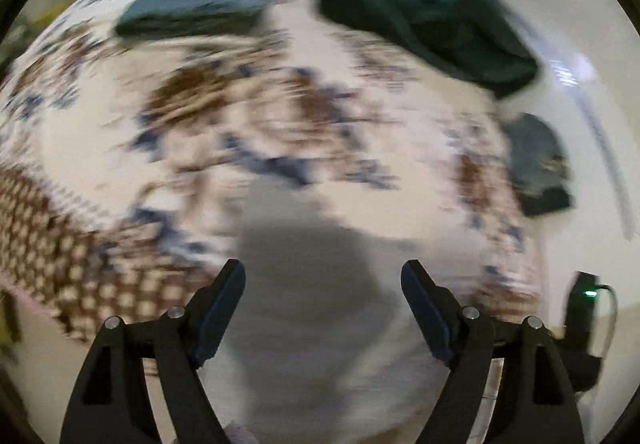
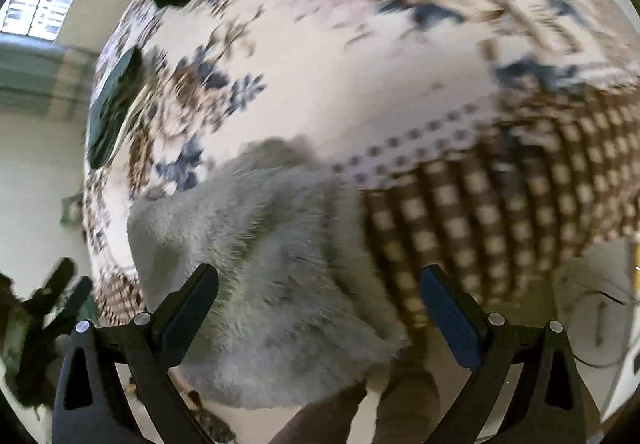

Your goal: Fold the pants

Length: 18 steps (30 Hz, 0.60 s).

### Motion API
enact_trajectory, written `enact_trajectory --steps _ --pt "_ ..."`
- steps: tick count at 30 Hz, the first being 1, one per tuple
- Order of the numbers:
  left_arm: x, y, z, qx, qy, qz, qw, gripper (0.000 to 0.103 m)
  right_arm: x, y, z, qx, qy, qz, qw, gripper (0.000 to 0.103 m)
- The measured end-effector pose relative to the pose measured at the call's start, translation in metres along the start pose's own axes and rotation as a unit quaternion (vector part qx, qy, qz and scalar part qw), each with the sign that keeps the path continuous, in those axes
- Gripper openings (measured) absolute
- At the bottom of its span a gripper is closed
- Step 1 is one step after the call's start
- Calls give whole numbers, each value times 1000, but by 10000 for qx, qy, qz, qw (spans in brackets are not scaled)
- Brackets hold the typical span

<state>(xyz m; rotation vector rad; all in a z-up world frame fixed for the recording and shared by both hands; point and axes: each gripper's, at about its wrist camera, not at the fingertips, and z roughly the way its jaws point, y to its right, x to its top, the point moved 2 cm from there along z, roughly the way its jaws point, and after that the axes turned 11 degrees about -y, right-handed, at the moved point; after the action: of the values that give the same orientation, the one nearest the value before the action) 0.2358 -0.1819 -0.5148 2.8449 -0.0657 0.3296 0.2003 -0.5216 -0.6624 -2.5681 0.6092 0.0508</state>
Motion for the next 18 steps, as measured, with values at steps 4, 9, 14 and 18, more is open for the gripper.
enact_trajectory --steps 4,9,14,18 --pt "6 -54 15 315 -168 -311 9989 79 19 3 32 -445 -99 -10 9990 102" --pt "19 -68 33 308 -294 -393 9983 79 30 14 54 857 -375 326 9951 29" --pt "38 -47 52 148 -358 -203 9990 79 29 -15 5 530 414 -289 9973 25" --pt "51 -28 79 112 -516 -14 9986 79 39 -27 -30 66 1000 -586 9932 25"
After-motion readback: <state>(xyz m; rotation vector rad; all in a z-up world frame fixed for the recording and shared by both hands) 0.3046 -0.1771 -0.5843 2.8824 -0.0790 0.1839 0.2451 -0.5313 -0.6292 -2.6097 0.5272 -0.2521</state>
